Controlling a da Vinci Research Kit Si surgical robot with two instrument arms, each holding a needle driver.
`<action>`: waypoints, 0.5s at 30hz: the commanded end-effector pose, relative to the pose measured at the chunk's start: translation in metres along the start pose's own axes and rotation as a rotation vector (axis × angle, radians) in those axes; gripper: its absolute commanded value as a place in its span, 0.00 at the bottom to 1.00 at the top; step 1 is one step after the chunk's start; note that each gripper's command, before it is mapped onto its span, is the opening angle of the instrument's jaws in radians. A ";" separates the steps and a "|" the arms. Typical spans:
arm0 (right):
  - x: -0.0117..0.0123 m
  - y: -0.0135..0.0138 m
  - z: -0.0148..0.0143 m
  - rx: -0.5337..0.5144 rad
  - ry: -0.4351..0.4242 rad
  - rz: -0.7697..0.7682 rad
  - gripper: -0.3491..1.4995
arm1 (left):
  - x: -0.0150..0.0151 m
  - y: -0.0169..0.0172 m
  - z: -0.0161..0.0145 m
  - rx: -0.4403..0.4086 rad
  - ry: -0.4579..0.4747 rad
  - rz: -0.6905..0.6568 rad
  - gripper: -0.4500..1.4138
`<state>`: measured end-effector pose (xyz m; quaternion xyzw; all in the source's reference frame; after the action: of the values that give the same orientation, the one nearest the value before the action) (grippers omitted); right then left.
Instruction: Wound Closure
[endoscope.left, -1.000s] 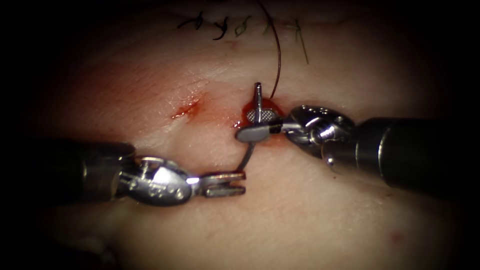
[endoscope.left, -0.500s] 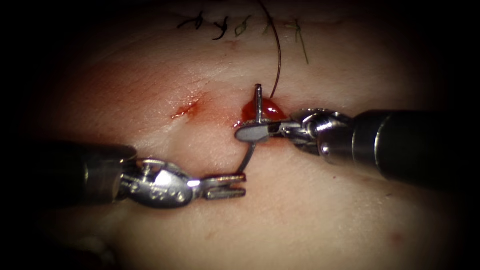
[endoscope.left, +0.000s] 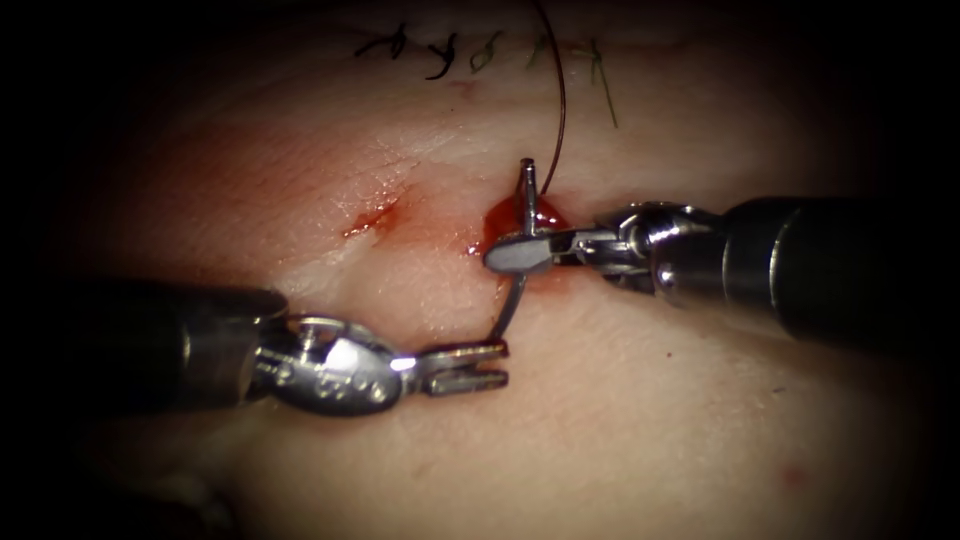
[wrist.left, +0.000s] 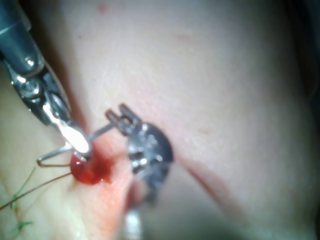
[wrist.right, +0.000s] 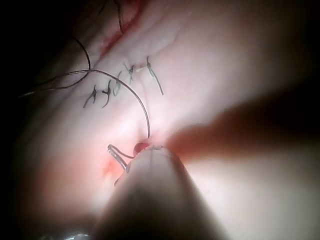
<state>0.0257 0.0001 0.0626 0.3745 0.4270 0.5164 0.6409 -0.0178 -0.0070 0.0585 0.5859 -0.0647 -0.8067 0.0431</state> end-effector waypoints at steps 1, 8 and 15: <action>-0.0003 0.0005 0.0006 -0.012 0.003 -0.004 0.00 | -0.0002 0.0005 0.0006 -0.008 0.004 -0.034 0.53; -0.0001 0.0010 -0.0003 -0.026 0.009 -0.092 0.00 | 0.0004 -0.0014 0.0000 -0.009 0.024 -0.298 0.90; -0.0005 0.0013 -0.0008 -0.032 0.005 -0.161 0.00 | 0.0008 -0.0033 -0.0028 -0.055 0.086 -0.543 0.87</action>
<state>0.0239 0.0003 0.0629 0.3248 0.4490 0.4705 0.6867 -0.0145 -0.0034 0.0556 0.6163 0.1246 -0.7615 -0.1573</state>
